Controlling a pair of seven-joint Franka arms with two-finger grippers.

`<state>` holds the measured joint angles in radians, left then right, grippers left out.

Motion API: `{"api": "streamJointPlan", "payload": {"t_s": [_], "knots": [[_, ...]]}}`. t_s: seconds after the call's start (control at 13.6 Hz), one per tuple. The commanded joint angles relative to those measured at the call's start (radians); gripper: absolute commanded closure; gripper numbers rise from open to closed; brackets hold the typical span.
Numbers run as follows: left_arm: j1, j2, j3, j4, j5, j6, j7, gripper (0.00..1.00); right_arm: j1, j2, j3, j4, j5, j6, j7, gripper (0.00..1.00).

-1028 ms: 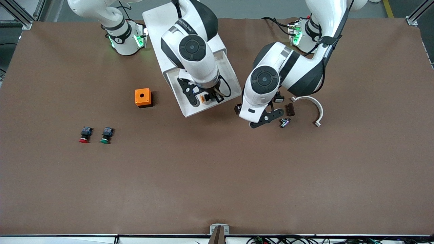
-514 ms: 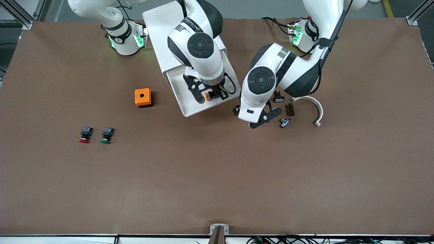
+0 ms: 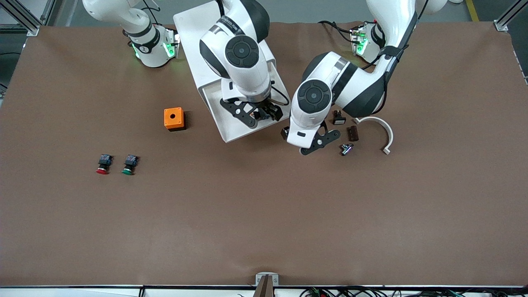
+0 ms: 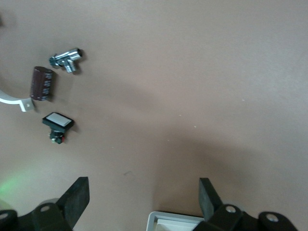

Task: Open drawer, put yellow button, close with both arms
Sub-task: 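Push the drawer shut with the left gripper while the right gripper withdraws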

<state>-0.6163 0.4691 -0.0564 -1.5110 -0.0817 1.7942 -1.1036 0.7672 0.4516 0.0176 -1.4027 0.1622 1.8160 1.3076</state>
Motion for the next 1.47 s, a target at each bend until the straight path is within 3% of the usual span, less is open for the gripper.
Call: {"api": "streamJointPlan", "payload": {"t_s": [0.0,0.29,0.73,0.95,1.25,1.39], "knots": [[-0.026,0.014,-0.005,0.000,0.006,0.059,-0.016,0.00,-0.103,-0.007,0.004,0.080,-0.010,-0.073,-0.209,0.00],[-0.029,0.028,-0.006,0.002,-0.082,0.105,-0.018,0.00,-0.291,-0.033,0.005,0.087,-0.009,-0.113,-0.546,0.00],[-0.103,0.028,-0.008,0.002,-0.093,0.105,-0.077,0.00,-0.576,-0.089,0.002,0.087,-0.023,-0.257,-1.047,0.00],[-0.146,0.028,-0.010,0.002,-0.102,0.105,-0.128,0.00,-0.699,-0.132,0.002,0.087,-0.121,-0.346,-1.315,0.00],[-0.192,0.028,-0.010,-0.005,-0.141,0.105,-0.179,0.00,-0.738,-0.194,0.004,0.087,-0.268,-0.466,-1.377,0.00],[-0.209,0.028,-0.013,-0.005,-0.167,0.099,-0.202,0.00,-0.740,-0.189,0.005,0.087,-0.276,-0.466,-1.377,0.00]]}}
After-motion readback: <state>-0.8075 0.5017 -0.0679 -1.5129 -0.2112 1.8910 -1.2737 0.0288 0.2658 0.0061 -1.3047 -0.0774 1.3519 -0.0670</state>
